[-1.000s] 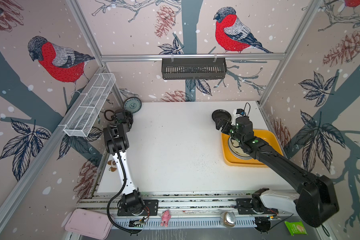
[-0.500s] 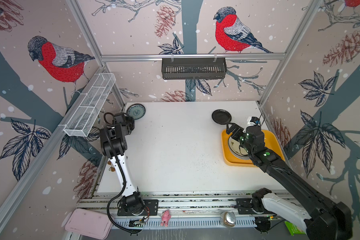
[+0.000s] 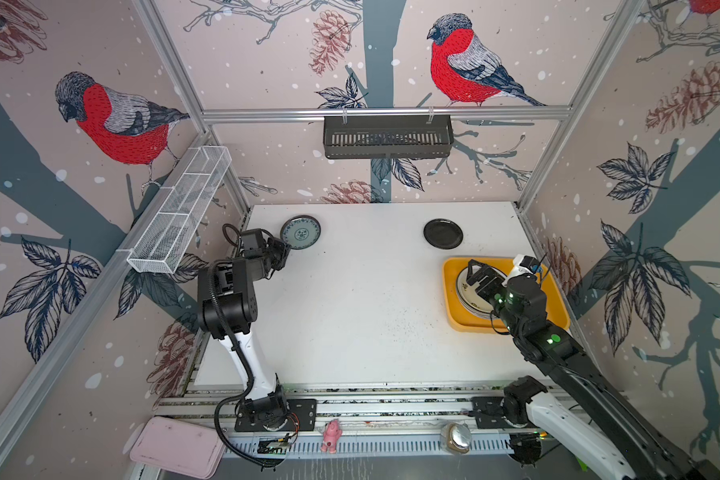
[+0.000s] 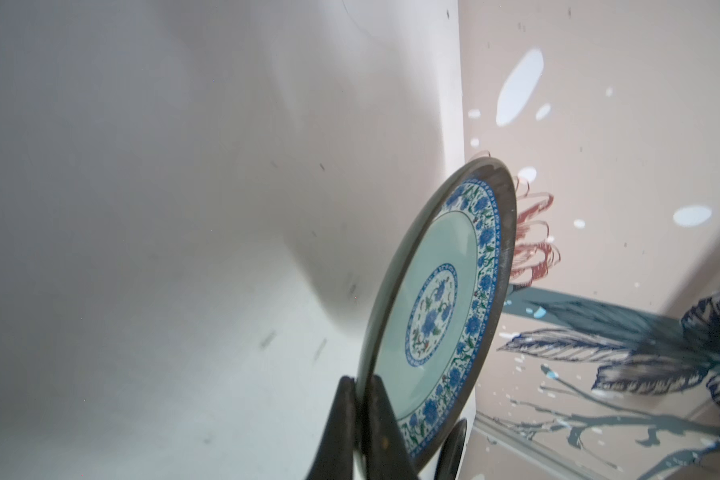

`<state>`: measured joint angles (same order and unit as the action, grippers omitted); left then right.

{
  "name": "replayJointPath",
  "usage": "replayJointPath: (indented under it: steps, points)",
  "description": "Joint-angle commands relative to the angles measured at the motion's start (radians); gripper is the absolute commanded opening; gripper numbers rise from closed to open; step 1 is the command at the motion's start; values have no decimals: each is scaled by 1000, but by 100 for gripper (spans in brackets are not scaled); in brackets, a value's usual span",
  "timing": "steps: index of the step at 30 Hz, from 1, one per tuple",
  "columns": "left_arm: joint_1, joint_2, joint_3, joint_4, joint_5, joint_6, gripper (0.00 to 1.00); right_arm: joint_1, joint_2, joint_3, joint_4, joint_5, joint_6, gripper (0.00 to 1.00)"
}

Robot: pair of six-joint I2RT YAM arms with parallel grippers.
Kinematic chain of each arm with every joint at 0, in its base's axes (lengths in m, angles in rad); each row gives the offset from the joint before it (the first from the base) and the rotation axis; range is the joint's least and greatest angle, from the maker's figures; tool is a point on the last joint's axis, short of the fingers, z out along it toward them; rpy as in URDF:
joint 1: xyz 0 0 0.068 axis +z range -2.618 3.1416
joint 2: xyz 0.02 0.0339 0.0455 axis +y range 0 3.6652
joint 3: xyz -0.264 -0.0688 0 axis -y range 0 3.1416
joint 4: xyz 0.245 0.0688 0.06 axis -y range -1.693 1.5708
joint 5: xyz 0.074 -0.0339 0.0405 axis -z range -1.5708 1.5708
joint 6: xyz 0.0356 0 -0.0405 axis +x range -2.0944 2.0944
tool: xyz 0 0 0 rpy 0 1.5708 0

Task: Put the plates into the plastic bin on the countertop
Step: 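Grasp the blue floral plate rim with the left gripper and drag it toward table center, then lift the floral plate upright with the left gripper while the right gripper reaches toward it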

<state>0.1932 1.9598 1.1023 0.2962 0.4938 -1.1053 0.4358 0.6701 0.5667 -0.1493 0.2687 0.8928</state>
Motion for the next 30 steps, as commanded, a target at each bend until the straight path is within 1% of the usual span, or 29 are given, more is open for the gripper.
replayJointPath:
  steps: [1,4,7,13,15,17,22,24,26,30]
  points:
    - [-58,-43,3,-22,52,48,0,1,-27,-13,-25,1,11,100]
    - [-120,-82,4,-110,63,116,0,1,-32,-30,-21,-11,9,100]
    - [-168,-126,2,-177,85,172,0,1,-12,-51,22,-42,9,100]
    - [-248,-236,22,-388,101,347,0,2,109,1,88,-123,-35,100]
    - [-263,-281,12,-433,99,395,0,4,146,14,113,-143,-33,100]
    - [-271,-327,-20,-442,107,424,0,3,180,22,139,-155,-15,100]
    - [-306,-415,-99,-399,138,440,0,24,270,51,190,-206,12,100]
    - [-330,-417,-98,-405,157,462,0,48,304,66,205,-214,14,100]
    - [-342,-403,-78,-413,207,480,0,69,334,75,231,-226,13,100]
    - [-367,-391,-81,-408,242,480,0,106,401,97,289,-269,8,100]
